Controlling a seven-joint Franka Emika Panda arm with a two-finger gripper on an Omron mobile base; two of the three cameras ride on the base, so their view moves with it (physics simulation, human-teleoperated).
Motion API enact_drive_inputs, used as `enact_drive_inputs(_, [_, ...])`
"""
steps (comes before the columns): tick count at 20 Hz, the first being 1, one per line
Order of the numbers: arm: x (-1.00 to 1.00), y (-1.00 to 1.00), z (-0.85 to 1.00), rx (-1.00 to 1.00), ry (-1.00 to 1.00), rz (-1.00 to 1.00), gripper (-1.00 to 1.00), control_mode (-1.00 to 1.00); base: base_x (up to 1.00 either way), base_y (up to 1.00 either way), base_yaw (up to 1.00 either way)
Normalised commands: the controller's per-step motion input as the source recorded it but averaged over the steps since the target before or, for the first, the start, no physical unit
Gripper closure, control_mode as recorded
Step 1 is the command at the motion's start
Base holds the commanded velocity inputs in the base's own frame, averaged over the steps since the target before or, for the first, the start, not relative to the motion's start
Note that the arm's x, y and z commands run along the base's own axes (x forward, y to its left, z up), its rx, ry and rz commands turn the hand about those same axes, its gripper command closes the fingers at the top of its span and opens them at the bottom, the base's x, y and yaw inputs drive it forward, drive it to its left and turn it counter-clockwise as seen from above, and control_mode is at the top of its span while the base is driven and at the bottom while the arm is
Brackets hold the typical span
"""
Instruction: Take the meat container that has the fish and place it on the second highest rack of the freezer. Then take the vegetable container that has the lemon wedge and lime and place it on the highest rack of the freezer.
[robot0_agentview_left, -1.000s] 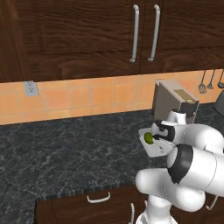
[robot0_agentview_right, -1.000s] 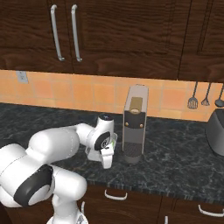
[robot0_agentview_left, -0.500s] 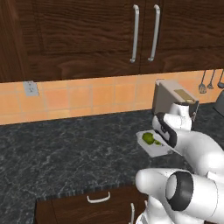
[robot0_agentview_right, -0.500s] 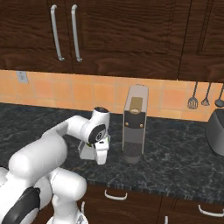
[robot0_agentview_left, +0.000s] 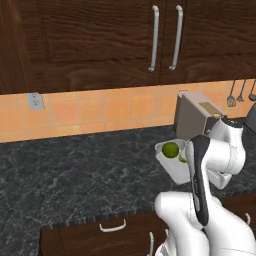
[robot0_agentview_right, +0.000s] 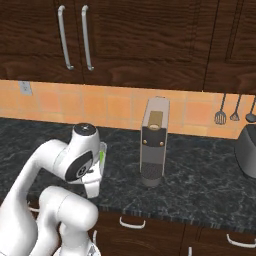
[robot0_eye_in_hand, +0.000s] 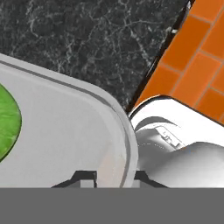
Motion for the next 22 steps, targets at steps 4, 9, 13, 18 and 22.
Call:
enact_drive_inputs(4, [-0.87, 0.29, 1.00, 0.00, 0.01, -0.04, 1.00, -1.00, 0.00, 0.00, 0.00])
enact_drive_inputs(9, [-0.92, 0.14, 0.74, 0.00, 0.08, -0.06, 1.00, -1.00, 0.00, 0.00, 0.00])
enact_drive_inputs(13, [-1.00, 0.14, 0.07, 0.00, 0.00, -0.31, 1.00, -1.00, 0.00, 0.00, 0.00])
enact_drive_inputs(18, [-0.54, 0.00, -0.03, 0.01, 0.00, -0.29, 1.00, -1.00, 0.00, 0.00, 0.00])
enact_drive_inputs(22, [0.00, 0.00, 0.00, 0.01, 0.00, -0.01, 1.00, -1.00, 0.00, 0.00, 0.00])
